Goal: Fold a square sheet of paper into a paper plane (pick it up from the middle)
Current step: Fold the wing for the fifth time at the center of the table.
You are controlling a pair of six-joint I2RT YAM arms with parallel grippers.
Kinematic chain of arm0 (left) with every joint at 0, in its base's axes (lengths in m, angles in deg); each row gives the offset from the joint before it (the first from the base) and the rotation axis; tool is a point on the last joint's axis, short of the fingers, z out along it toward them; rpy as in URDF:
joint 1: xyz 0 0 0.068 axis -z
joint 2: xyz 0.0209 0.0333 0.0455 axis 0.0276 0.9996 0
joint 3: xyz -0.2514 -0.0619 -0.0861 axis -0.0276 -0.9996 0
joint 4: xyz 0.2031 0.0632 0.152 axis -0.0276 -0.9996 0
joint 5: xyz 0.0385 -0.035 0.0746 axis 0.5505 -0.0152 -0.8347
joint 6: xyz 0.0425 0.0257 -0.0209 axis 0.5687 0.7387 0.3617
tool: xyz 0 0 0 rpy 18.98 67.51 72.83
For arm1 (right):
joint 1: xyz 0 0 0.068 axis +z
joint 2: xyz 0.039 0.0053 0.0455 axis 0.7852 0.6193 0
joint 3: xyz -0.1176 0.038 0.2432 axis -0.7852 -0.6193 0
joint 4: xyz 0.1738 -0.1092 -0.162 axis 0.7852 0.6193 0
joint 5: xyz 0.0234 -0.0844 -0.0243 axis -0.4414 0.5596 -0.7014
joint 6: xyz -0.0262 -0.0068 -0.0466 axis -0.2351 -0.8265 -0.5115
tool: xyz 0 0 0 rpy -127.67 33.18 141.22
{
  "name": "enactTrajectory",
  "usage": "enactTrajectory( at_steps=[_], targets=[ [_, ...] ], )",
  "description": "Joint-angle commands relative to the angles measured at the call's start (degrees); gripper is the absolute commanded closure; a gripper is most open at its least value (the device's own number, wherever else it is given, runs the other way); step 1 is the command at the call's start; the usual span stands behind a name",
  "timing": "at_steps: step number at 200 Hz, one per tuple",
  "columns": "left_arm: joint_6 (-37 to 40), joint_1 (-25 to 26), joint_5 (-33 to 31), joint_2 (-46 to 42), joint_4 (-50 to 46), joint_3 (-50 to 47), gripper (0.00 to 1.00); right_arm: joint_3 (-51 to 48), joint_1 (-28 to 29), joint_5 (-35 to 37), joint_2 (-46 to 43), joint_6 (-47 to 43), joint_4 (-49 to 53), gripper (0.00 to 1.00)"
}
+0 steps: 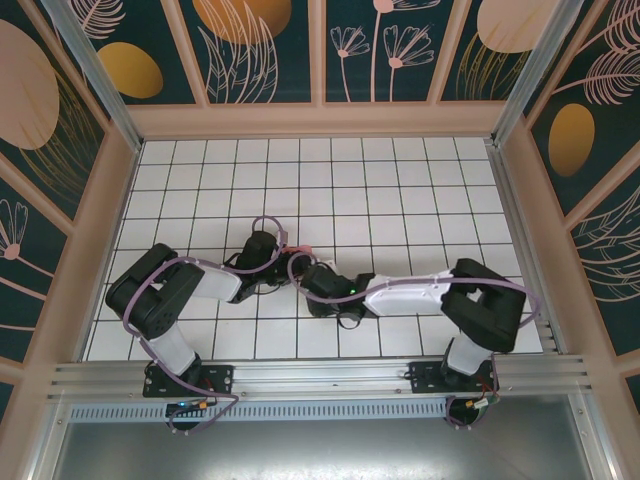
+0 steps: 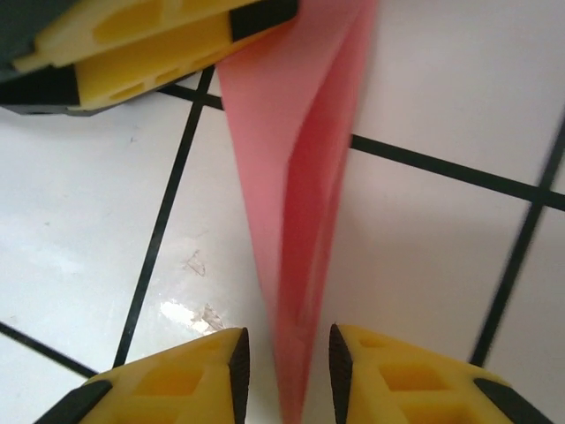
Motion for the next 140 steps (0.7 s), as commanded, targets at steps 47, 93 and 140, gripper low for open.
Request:
enactTrajectory(
  at_steps=[47, 93, 140],
  targets=[
    [1.25, 0.31, -0.98, 1.75, -3.49, 0.93, 0.62, -10.74, -9.08, -18.34, -9.32, 8.28, -19.17, 0.68],
    [1.32, 0.34, -0.95, 1.75, -3.57, 1.01, 0.62, -12.16, -10.11, -21.65, -7.10, 10.32, -21.71, 0.73],
    [1.34, 0.33, -0.86, 1.71, -3.67, 0.92, 0.62, -11.79, -10.11, -21.99, -3.70, 10.59, -21.97, 0.83]
  ],
)
